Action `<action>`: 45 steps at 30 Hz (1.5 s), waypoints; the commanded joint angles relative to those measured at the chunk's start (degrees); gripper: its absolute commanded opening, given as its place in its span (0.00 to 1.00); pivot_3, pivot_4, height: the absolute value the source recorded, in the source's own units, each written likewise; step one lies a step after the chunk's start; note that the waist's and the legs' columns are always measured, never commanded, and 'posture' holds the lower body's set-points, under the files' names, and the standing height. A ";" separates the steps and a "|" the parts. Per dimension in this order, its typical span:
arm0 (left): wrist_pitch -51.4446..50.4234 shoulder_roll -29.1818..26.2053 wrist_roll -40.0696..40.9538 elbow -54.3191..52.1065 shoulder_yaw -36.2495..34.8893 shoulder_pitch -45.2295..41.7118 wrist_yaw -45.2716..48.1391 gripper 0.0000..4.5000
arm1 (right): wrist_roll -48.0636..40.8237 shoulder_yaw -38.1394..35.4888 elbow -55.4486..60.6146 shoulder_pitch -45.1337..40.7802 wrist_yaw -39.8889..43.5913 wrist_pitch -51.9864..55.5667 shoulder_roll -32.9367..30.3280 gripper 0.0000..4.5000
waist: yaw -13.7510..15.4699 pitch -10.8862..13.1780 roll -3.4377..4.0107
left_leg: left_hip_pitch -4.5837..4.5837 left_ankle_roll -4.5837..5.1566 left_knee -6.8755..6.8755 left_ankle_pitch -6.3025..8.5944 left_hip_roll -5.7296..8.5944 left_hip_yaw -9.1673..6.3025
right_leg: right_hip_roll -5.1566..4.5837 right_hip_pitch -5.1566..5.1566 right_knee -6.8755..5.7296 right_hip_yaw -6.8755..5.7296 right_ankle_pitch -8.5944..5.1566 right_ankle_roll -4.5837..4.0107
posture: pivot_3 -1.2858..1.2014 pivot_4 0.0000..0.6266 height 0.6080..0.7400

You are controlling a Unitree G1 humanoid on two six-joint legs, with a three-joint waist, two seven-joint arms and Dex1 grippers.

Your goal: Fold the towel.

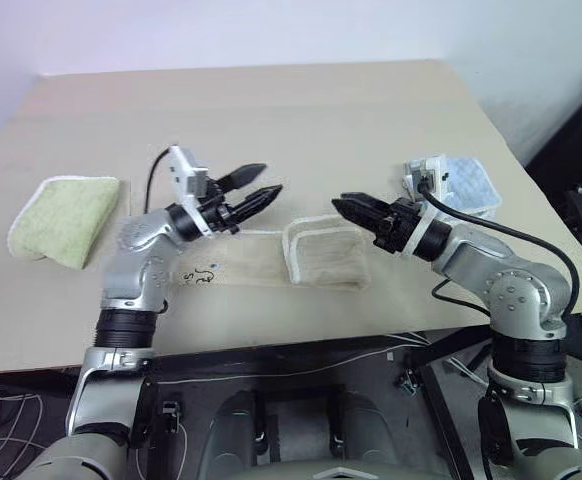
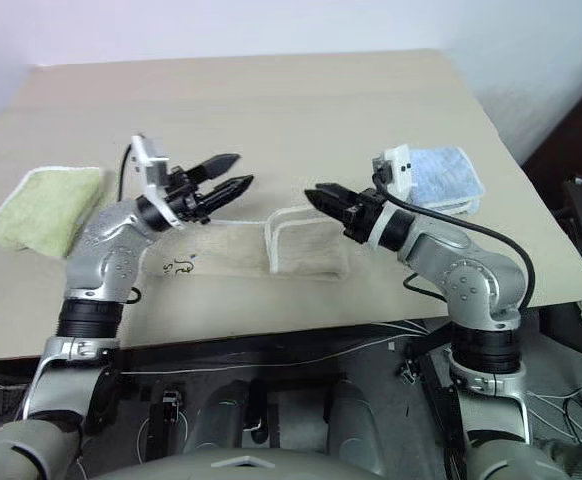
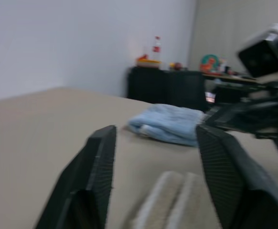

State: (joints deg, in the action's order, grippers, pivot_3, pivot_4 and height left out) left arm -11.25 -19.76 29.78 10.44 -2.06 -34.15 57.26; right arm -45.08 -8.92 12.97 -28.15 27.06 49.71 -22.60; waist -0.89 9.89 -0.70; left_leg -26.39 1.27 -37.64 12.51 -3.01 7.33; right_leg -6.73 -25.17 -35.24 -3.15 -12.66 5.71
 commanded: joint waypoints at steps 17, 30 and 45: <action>-1.29 0.13 -9.40 -2.68 14.74 7.18 5.75 0.00 | 22.24 11.06 -13.24 4.00 -1.20 -20.25 6.59 0.00 | 0.10 0.00 0.02 | 0.00 -0.01 -0.18 0.00 -0.04 -0.06 | 0.01 0.01 -0.11 0.00 -0.07 -0.10 | 0.52 0.24 1.00; -3.39 0.56 -11.60 3.59 14.72 8.20 6.86 0.00 | 33.76 16.74 -24.23 5.36 1.43 -30.64 6.28 0.00 | -0.18 -0.03 0.01 | 0.57 -0.04 -0.26 0.03 -0.12 -0.11 | 0.00 0.57 -0.10 -0.02 -0.13 -0.22 | 0.52 0.24 1.00; -23.34 -7.23 7.13 -15.62 -7.48 0.68 -6.26 0.75 | 15.12 10.16 -5.23 0.91 18.53 -13.94 -1.38 0.13 | -0.28 0.03 0.09 | 0.20 0.02 -0.21 0.06 -0.37 -0.28 | 0.06 0.29 0.00 -0.03 -0.03 -0.07 | 0.52 0.24 1.00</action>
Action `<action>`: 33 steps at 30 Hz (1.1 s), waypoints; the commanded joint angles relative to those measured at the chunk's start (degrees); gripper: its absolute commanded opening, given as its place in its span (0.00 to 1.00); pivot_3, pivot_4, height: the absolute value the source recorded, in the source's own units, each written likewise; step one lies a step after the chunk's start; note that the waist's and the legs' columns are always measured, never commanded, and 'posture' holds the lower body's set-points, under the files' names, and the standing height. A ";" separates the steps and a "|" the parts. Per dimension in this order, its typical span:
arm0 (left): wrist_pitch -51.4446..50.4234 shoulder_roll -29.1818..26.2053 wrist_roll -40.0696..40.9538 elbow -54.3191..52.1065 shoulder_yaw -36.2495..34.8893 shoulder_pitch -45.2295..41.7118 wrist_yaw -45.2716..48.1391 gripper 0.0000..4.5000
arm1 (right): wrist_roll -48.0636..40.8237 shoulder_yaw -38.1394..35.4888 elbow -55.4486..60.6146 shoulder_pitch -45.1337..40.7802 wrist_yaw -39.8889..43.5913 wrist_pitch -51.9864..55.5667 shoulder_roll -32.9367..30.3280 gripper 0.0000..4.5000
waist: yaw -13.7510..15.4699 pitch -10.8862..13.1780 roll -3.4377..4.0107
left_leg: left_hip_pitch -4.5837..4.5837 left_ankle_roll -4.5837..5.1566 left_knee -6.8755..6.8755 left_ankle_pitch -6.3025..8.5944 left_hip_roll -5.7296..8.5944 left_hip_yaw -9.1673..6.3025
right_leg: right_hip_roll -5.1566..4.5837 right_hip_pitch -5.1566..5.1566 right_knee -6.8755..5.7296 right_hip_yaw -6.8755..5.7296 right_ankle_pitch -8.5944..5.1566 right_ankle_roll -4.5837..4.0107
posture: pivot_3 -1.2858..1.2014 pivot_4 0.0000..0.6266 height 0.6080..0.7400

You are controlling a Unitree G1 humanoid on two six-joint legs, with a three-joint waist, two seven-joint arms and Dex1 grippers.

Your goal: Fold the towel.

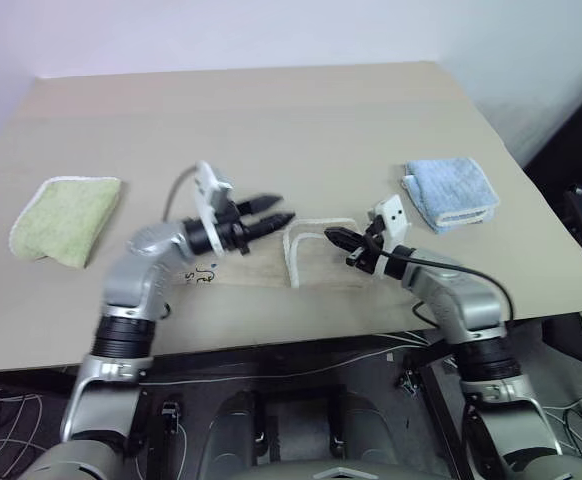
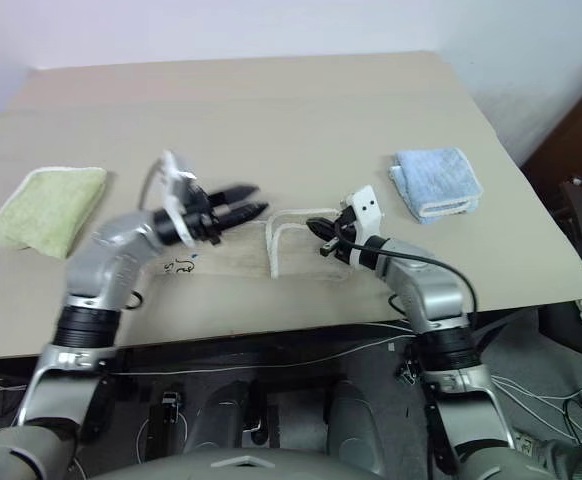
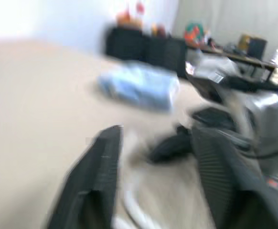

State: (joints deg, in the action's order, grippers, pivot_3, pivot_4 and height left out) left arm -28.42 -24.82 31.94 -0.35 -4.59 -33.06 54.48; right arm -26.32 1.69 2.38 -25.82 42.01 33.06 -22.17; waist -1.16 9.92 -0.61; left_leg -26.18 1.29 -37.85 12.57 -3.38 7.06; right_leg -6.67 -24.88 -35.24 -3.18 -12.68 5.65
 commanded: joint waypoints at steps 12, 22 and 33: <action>-29.17 -8.72 12.76 -16.93 -23.91 15.90 -28.77 1.00 | 3.06 8.01 3.07 -7.42 7.57 -1.72 -1.97 1.00 | 0.26 0.04 -0.06 | 0.00 -0.05 0.01 0.00 0.06 0.15 | 0.04 -0.04 -0.01 -0.05 -0.10 -0.13 | 0.52 0.24 1.00; -45.02 3.08 25.84 -28.53 -37.41 27.69 -51.09 1.00 | 6.02 10.67 -3.16 -11.25 12.43 -5.93 -0.96 1.00 | 0.26 0.04 -0.12 | -0.10 -0.25 -0.01 0.07 0.01 0.16 | -0.01 -0.12 -0.02 -0.07 -0.09 -0.15 | 0.52 0.24 1.00; -44.74 13.69 43.39 -22.39 -39.11 28.39 -71.80 1.00 | 7.55 10.51 -3.90 -11.88 13.94 -6.16 -1.48 1.00 | 0.51 -0.03 -0.08 | -0.01 -0.31 -0.01 0.05 0.02 -0.04 | -0.06 -0.05 -0.05 -0.05 -0.08 -0.20 | 0.52 0.24 1.00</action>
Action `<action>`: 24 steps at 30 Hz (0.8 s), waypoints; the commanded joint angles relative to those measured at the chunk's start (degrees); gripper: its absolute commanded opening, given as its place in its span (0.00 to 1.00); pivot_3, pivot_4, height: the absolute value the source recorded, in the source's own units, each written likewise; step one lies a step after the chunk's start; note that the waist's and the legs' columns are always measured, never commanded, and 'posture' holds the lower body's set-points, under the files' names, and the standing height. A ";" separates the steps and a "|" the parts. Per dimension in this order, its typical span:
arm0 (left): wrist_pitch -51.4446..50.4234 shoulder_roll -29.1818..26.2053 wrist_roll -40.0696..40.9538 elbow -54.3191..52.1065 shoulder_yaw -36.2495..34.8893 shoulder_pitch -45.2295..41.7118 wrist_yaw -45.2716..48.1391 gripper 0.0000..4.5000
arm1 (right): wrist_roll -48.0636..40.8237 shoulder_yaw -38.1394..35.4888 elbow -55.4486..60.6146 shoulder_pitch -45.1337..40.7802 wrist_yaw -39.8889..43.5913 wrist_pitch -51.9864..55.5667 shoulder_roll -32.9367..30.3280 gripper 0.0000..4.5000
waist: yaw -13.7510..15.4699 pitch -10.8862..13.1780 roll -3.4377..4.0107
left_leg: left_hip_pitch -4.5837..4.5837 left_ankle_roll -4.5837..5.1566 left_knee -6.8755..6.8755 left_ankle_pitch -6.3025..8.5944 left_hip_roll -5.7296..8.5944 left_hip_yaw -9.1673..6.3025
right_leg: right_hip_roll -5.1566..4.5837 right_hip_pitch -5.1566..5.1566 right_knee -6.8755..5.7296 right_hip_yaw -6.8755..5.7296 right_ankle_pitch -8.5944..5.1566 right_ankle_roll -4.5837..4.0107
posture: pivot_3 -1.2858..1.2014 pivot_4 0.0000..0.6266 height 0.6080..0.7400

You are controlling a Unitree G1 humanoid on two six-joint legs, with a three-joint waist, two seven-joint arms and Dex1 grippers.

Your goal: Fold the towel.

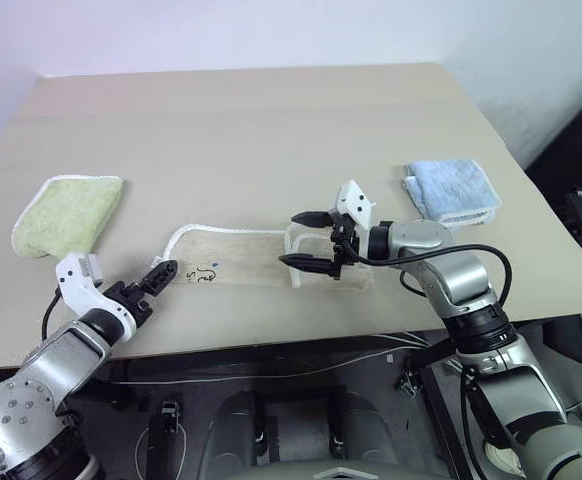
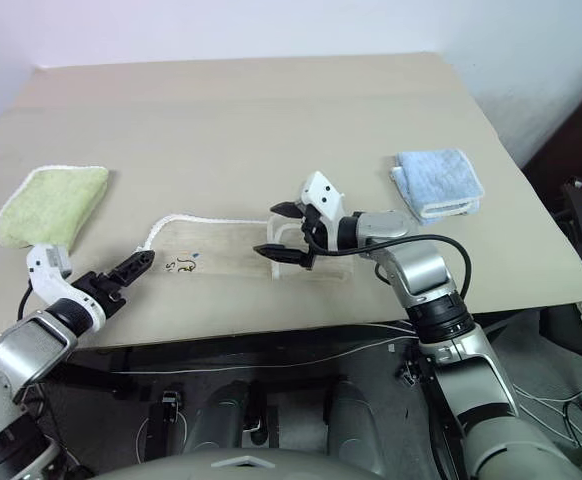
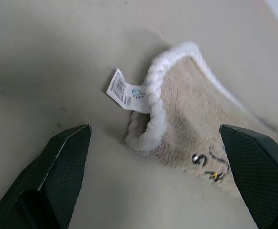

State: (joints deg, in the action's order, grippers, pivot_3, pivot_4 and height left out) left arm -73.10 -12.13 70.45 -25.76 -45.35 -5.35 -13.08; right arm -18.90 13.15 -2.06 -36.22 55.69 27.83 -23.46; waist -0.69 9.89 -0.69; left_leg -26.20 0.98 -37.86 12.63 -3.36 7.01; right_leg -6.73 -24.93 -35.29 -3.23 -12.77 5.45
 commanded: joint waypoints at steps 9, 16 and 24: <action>4.99 -1.51 13.27 10.35 8.82 -1.67 -9.13 1.00 | 2.86 -0.81 0.38 -1.12 -2.04 -1.92 -0.66 1.00 | 1.19 -0.10 0.15 | 0.69 -0.01 0.24 0.03 0.06 -0.01 | -0.11 0.32 0.27 -0.01 0.06 -0.13 | 0.52 0.24 1.00; 9.21 -2.95 20.29 13.81 12.46 -4.20 -11.12 1.00 | 4.44 0.62 4.55 1.36 -1.70 -1.82 -1.51 1.00 | 2.62 -0.21 0.34 | 0.67 -0.03 0.91 0.03 -0.04 0.43 | -0.22 0.30 0.97 -0.10 0.35 -0.53 | 0.52 0.24 1.00; 13.26 -5.58 26.44 14.93 17.00 -4.38 -12.68 1.00 | 4.86 -0.72 4.47 1.45 -5.12 -1.86 -0.19 1.00 | 2.93 -0.22 0.32 | 0.18 0.05 0.87 0.06 -0.03 0.60 | -0.22 0.03 1.23 -0.07 0.33 -0.55 | 0.52 0.24 1.00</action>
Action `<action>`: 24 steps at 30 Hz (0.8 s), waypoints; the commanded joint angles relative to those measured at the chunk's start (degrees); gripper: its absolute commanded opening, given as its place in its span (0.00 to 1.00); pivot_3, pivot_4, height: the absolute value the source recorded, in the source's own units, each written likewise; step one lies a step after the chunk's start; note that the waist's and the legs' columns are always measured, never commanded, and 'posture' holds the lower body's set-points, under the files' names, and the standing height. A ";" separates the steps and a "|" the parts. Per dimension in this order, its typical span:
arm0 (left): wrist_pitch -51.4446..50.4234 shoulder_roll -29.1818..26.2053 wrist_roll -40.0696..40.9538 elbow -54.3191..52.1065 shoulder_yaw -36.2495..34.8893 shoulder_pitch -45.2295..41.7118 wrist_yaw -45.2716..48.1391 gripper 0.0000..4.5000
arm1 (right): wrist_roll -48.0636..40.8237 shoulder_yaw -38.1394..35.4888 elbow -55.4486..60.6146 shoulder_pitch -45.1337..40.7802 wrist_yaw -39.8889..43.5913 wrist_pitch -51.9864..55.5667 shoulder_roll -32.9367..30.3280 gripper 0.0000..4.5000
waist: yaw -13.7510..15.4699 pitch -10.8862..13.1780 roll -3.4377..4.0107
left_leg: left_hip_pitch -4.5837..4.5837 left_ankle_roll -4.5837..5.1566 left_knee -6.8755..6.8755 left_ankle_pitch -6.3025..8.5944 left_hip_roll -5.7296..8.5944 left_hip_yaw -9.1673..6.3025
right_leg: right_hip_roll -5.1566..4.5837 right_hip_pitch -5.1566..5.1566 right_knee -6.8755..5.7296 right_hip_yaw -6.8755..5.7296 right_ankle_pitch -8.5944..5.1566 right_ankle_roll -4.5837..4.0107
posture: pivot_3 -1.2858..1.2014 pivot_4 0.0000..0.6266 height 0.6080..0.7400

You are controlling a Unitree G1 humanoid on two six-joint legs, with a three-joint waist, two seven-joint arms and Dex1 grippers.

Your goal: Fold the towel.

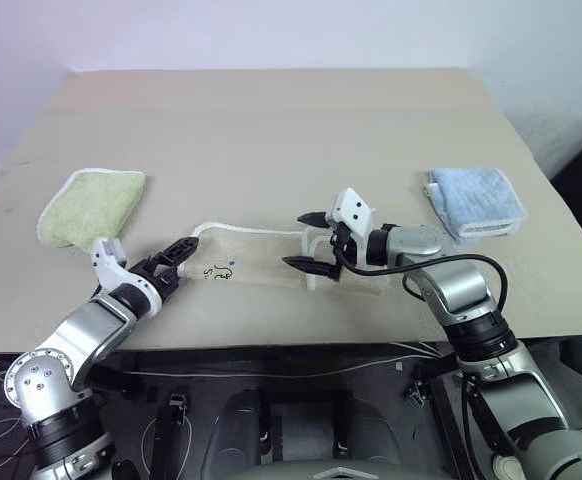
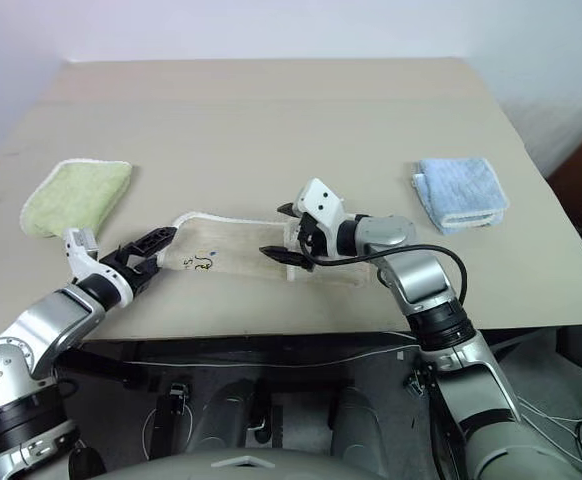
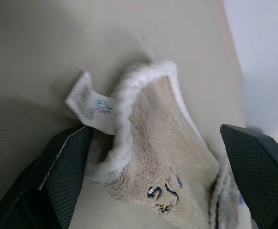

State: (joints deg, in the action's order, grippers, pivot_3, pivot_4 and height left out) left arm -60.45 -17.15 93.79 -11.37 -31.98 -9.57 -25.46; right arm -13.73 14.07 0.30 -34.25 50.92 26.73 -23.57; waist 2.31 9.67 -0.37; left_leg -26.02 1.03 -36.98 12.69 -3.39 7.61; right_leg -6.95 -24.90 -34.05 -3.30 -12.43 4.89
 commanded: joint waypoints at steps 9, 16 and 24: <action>4.92 -4.48 3.40 1.95 5.29 0.25 1.51 0.81 | 0.32 -1.61 -0.03 -1.32 -1.43 -2.96 0.43 1.00 | -0.31 0.01 -0.03 | -0.36 -0.02 -0.11 -0.04 0.06 0.10 | 0.16 -0.10 -0.08 -0.03 0.01 0.02 | 0.52 0.24 1.00; 6.91 -6.84 4.23 1.09 5.73 1.48 2.94 0.25 | 0.59 -1.62 -0.75 -1.30 -1.61 -3.77 0.49 1.00 | -1.80 0.03 -0.06 | -0.40 -0.03 -0.10 -0.05 0.04 0.11 | 0.21 -0.12 -0.08 -0.03 0.01 0.04 | 0.52 0.24 1.00; 5.70 -12.98 -0.01 -2.81 8.34 -0.44 12.89 0.00 | -0.24 -2.86 0.28 -0.80 -1.87 -2.87 0.43 1.00 | -2.84 0.04 -0.08 | -0.38 -0.11 -0.10 -0.11 0.00 0.12 | 0.30 -0.14 -0.15 -0.05 0.01 0.07 | 0.52 0.24 1.00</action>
State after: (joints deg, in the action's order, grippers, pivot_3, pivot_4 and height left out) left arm -54.57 -28.70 94.02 -10.88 -23.91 -8.59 -16.17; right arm -12.68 13.49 -1.42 -34.33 49.31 24.14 -23.35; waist -0.53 9.71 -0.45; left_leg -26.41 0.92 -37.08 12.58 -3.39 7.74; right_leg -6.66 -25.03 -34.20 -3.34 -12.43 4.96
